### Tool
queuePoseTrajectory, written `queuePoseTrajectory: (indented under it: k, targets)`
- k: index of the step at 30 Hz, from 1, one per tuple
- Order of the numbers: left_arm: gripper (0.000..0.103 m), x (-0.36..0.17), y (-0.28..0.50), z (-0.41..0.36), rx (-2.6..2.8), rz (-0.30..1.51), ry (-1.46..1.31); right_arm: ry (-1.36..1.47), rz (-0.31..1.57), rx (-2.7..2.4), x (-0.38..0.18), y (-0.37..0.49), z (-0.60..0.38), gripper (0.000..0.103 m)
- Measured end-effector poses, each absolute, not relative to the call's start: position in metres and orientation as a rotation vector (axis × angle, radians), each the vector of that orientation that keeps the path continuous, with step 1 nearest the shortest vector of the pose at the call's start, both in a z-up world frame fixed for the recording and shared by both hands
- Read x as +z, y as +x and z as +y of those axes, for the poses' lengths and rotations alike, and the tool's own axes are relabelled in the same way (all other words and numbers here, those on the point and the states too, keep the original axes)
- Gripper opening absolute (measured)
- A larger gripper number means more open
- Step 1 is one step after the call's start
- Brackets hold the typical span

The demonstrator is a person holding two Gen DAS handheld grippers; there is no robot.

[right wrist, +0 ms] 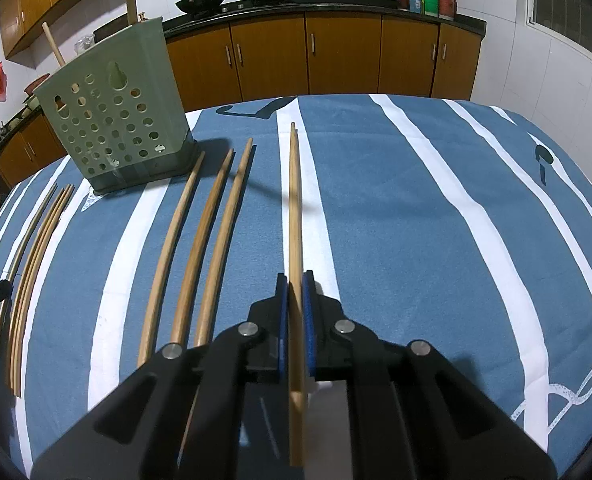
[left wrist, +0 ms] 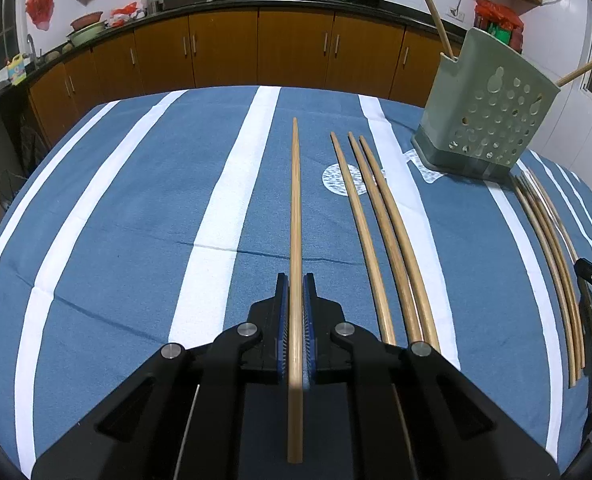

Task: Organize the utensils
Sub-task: 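Close the left tool on a chopstick while the right tool grasps another chopstick, then lift both held chopsticks and carry them over the green holder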

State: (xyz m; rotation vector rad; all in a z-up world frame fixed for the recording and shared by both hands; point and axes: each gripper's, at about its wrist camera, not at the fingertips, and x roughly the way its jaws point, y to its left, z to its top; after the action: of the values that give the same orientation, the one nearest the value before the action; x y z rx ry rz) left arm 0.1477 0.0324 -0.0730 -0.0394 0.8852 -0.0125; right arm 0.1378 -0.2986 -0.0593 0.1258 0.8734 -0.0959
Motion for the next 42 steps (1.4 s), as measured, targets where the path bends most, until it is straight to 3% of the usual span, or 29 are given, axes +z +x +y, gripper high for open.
queuePoseTrajectory:
  k: [21,31,42]
  targets:
    - [0.008,-0.070,0.142,0.034,-0.045,0.902,-0.028,0.170,0.859,-0.081,-0.051,0.120,-0.310,0.008]
    - [0.008,0.009,0.133,0.043,-0.056,0.690,-0.064,0.192,0.617,-0.104,0.029,0.101,-0.325,0.008]
    - [0.007,0.065,0.142,0.046,-0.070,0.533,-0.131,0.205,0.515,-0.078,0.069,0.100,-0.327,0.008]
